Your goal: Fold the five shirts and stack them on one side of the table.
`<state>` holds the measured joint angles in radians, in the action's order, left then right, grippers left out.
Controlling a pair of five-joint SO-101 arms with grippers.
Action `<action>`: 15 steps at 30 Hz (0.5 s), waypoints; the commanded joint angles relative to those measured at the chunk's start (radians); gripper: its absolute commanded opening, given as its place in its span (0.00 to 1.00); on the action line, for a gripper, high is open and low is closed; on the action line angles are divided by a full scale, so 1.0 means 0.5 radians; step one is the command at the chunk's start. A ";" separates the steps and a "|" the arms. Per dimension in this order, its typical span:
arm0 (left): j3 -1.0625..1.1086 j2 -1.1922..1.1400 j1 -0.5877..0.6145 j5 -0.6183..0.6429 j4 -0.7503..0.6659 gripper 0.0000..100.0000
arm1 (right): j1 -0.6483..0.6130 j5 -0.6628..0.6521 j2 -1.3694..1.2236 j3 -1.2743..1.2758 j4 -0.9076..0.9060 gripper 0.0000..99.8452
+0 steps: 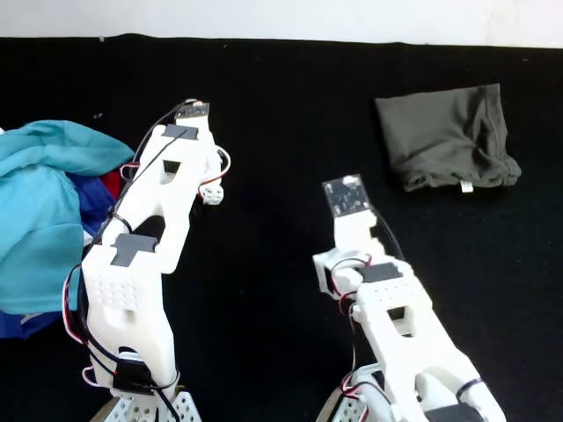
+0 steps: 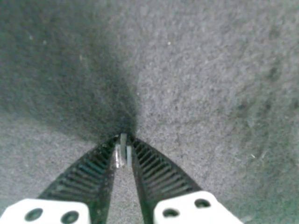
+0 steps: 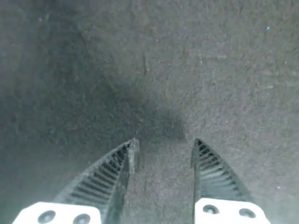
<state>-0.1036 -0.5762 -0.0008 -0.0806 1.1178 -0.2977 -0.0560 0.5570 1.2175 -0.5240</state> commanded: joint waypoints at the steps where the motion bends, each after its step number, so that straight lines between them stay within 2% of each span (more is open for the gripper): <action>1: -0.011 0.005 0.041 -0.006 0.000 0.01 | -0.011 0.104 -0.094 -0.002 0.109 0.18; 5: -0.247 0.195 0.198 -0.006 0.457 0.01 | -0.002 0.068 -0.207 -0.008 0.152 0.18; 9: -0.548 0.400 0.486 -0.046 0.902 0.01 | -0.002 0.068 -0.241 -0.011 0.167 0.18; 12: -0.677 0.434 0.732 -0.276 1.129 0.03 | -0.002 0.068 -0.244 -0.014 0.170 0.18; 15: -0.664 0.419 1.008 -0.503 1.169 0.10 | -0.002 0.068 -0.256 -0.014 0.219 0.18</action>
<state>-0.4028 -0.4150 0.3828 -0.2355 1.6671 -0.2977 -0.0238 0.4358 1.2175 -0.4381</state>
